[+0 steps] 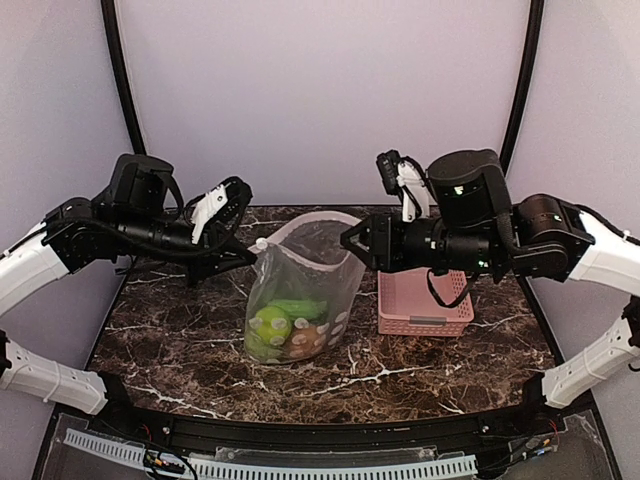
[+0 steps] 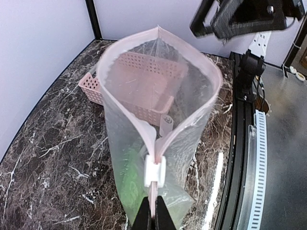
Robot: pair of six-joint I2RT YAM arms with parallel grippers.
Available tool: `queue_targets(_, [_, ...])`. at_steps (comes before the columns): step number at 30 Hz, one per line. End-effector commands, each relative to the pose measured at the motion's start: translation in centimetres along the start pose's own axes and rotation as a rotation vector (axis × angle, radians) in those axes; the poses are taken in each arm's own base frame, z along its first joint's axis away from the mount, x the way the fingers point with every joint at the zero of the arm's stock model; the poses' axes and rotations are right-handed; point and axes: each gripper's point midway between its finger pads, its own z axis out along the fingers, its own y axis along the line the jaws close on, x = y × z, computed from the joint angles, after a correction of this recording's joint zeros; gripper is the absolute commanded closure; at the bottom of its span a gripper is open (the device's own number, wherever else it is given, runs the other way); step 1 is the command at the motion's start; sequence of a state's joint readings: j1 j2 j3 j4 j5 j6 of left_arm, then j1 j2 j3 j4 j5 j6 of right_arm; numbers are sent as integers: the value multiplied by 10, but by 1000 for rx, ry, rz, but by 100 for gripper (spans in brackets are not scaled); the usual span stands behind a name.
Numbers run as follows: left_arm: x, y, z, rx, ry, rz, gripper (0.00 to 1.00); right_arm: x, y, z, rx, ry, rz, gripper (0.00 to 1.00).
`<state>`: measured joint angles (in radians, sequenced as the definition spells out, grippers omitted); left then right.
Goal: Place the food in the zip-top bag and seal the zipper
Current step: Pass from the right arm to the left, then pass from the left arm to the right
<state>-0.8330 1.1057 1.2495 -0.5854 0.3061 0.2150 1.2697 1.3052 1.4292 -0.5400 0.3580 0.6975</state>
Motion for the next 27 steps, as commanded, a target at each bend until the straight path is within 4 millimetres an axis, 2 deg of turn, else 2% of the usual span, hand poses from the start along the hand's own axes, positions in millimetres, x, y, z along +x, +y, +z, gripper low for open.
queue_targets(1, [21,-16,-5,76,22,131,99,-18,-6,-35,-3,-64,-102,54])
queue_targets(4, [26,-27,-7,121,0,161,99,-34,7,-47,-56,-100,-253,40])
queue_targets(7, [29,-33,-8,153,-7,172,99,-39,29,-47,-158,-85,-406,37])
queue_targets(14, [34,-40,-8,201,3,170,99,-41,76,-27,-460,3,-589,38])
queue_targets(16, [33,-43,-9,218,1,164,99,-35,86,-13,-518,50,-620,38])
queue_targets(17, [32,-45,-10,229,-4,162,99,-38,92,-15,-550,50,-648,39])
queue_targets(18, [32,-46,-10,235,-4,159,99,-30,95,-2,-569,89,-664,40])
queue_targets(22, [30,-48,-11,253,-8,153,99,-21,111,16,-686,160,-696,44])
queue_targets(27, [29,-47,-13,254,-8,144,99,-6,110,31,-738,253,-684,47])
